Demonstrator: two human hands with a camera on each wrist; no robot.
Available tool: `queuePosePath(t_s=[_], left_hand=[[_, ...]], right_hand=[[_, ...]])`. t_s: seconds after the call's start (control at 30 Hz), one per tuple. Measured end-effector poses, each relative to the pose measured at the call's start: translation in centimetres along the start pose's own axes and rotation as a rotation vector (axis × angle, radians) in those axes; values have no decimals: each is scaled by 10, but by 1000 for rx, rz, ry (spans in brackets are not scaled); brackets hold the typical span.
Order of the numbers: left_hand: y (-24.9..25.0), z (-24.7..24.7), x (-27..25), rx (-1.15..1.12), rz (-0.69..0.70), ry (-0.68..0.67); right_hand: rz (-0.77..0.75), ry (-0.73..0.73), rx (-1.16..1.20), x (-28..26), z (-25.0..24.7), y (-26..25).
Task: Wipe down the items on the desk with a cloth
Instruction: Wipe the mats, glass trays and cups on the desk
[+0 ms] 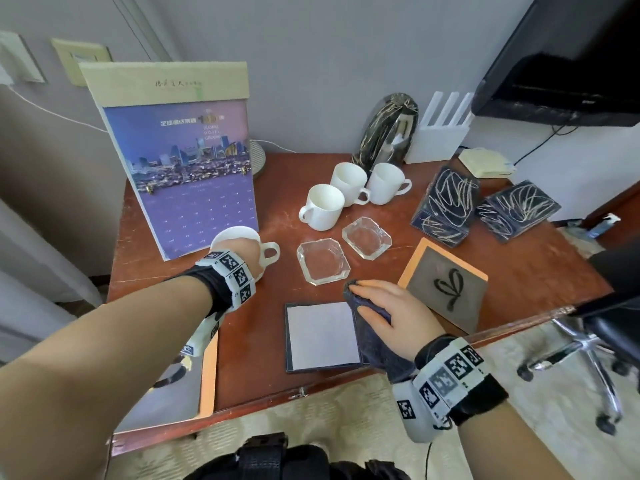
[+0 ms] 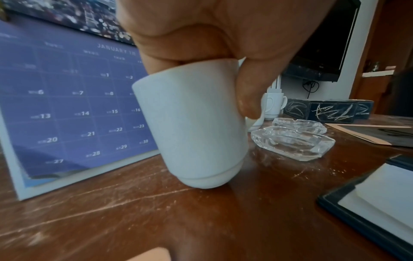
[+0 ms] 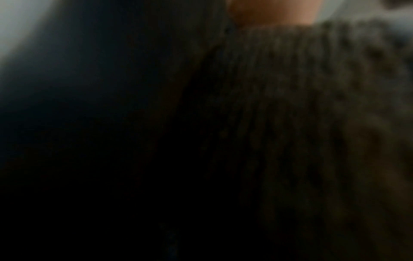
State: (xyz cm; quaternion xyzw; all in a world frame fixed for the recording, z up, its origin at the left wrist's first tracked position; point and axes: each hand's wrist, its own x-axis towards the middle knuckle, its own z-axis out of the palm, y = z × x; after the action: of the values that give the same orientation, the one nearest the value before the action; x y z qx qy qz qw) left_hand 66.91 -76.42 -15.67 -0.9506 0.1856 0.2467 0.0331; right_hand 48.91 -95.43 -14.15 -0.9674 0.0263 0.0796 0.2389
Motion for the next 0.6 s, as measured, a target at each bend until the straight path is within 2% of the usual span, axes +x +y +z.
queuePosePath(t_s=[0.23, 0.47, 0.6], left_hand=[[12, -20, 31, -203, -97, 94], [37, -34, 61, -318, -277, 40], [50, -39, 78, -379, -338, 78]], right_hand=[[-74, -45, -31, 31, -20, 22], [-167, -92, -44, 71, -50, 72], [-207, -137, -73, 90, -63, 95]])
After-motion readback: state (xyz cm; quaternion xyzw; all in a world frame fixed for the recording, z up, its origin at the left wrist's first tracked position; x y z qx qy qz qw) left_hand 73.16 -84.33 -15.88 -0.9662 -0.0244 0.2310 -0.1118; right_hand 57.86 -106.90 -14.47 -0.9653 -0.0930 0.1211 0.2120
